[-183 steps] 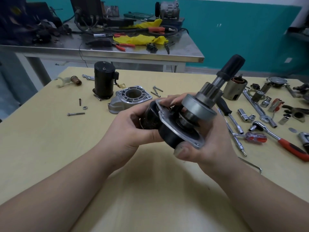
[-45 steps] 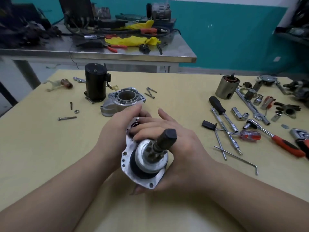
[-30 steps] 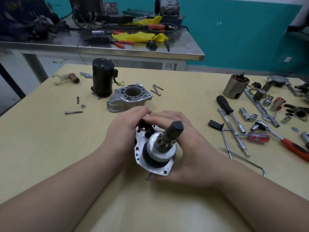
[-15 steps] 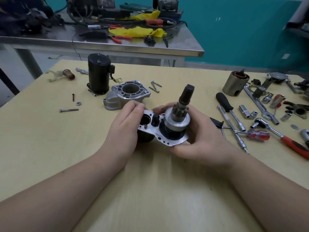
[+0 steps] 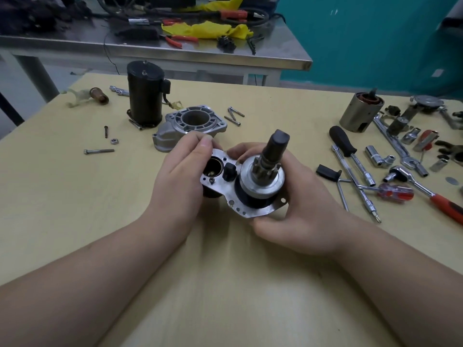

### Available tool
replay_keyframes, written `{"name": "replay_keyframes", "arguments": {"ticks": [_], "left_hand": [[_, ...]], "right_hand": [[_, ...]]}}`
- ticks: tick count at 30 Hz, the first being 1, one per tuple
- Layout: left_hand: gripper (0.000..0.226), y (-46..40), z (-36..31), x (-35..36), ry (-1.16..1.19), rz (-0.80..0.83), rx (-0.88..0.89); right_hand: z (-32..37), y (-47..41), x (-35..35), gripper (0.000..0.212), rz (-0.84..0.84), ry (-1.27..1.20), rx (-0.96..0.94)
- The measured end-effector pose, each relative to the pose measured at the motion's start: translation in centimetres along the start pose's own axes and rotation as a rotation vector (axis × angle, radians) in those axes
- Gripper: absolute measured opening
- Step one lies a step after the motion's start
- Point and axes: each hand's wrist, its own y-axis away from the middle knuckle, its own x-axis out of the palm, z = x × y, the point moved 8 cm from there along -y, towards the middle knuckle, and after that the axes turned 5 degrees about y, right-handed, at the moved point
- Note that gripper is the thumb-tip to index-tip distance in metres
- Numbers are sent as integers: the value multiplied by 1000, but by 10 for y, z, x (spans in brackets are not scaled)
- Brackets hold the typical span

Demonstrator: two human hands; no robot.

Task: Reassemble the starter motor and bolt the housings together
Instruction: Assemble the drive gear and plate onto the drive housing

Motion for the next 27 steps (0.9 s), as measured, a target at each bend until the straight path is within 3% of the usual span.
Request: {"name": "replay_keyframes", "arguments": {"ticks": [13, 21, 27], "left_hand": [[30, 5, 1, 0, 83, -82, -114], [35, -1, 4, 1, 56, -90, -216], [35, -11, -3, 1, -129, -21, -63]], "right_hand": [[1, 2, 11, 69, -15, -66, 127], [-2, -1, 9, 65, -173, -109, 173], [-9, -9, 8, 67, -167, -114, 231]]}}
